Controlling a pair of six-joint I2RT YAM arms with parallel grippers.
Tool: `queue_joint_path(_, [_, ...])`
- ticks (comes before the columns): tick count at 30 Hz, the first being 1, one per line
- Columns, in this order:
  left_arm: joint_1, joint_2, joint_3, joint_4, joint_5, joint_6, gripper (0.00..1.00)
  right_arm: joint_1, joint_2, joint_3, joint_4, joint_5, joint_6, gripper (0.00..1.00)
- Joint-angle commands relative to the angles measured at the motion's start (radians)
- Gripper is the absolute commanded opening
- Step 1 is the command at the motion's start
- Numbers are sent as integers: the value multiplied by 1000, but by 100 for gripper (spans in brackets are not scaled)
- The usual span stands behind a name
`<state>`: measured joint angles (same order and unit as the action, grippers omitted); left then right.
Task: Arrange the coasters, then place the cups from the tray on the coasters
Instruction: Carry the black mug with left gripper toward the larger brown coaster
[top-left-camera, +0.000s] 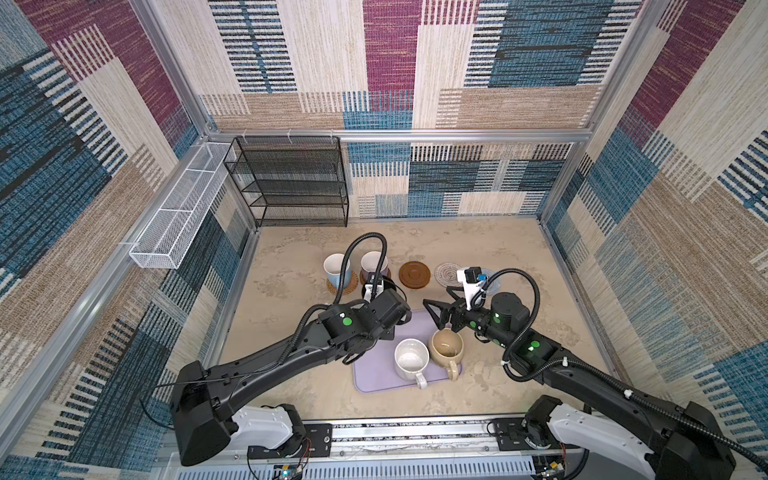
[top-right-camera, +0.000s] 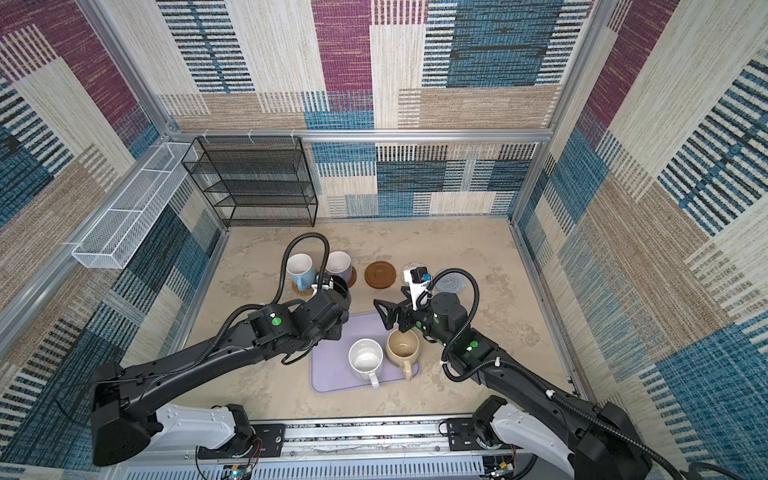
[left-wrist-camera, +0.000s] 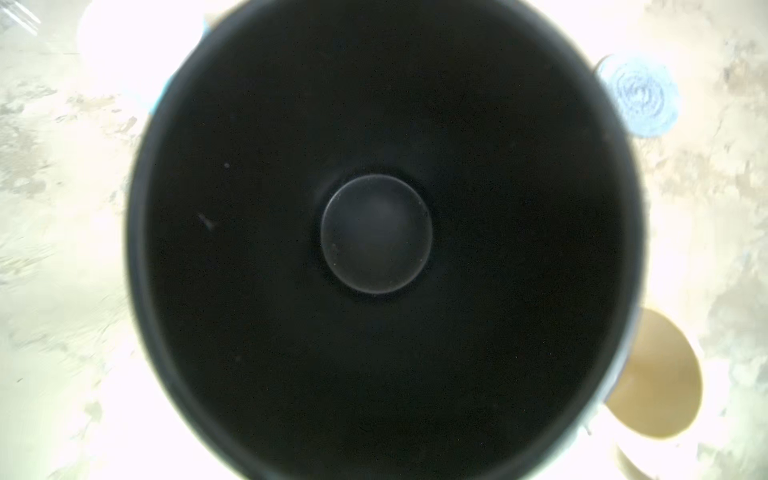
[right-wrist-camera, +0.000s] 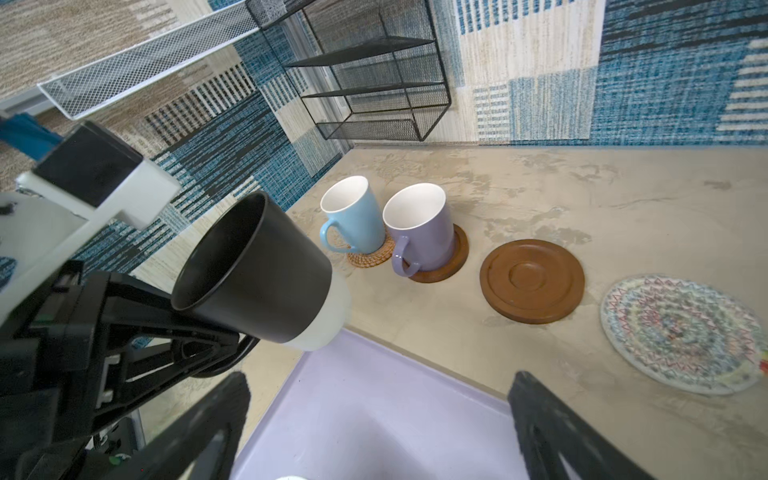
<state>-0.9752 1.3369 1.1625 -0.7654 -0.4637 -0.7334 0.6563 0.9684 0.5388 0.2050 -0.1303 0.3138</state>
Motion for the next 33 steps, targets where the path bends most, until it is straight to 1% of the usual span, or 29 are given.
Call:
queue_joint_path(1, [16, 59, 67, 92, -7, 65, 0, -18, 20, 25, 44, -1, 5, 100])
queue_joint_path(2, [22, 88, 93, 88, -4, 73, 0, -27, 32, 33, 41, 2, 5, 100])
queue_joint_path(4, [45, 135, 132, 103, 37, 87, 0, -53, 56, 50, 34, 13, 11, 100])
queue_joint_path(7, [74, 194, 179, 129, 86, 100, 0, -101, 115, 92, -11, 65, 29, 100])
queue_joint_path(12, [105, 294, 275, 120, 94, 119, 0, -164, 160, 88, 32, -9, -10, 100])
queue_joint_path(18, [155, 425, 377, 143, 185, 118, 0, -226, 216, 74, 51, -48, -13, 100])
queue_joint_path(22, [159, 522, 466, 114, 146, 119, 0, -242, 238, 62, 58, -28, -10, 100])
queue_joint_path(25, [161, 596, 537, 84, 127, 114, 0, -248, 259, 75, 24, 18, -15, 100])
queue_joint_path(31, [179, 691, 625, 66, 119, 86, 0, -259, 275, 64, 47, 4, -15, 100])
queue_joint_path(33, [191, 717, 641, 72, 135, 77, 0, -263, 278, 62, 49, 11, -16, 100])
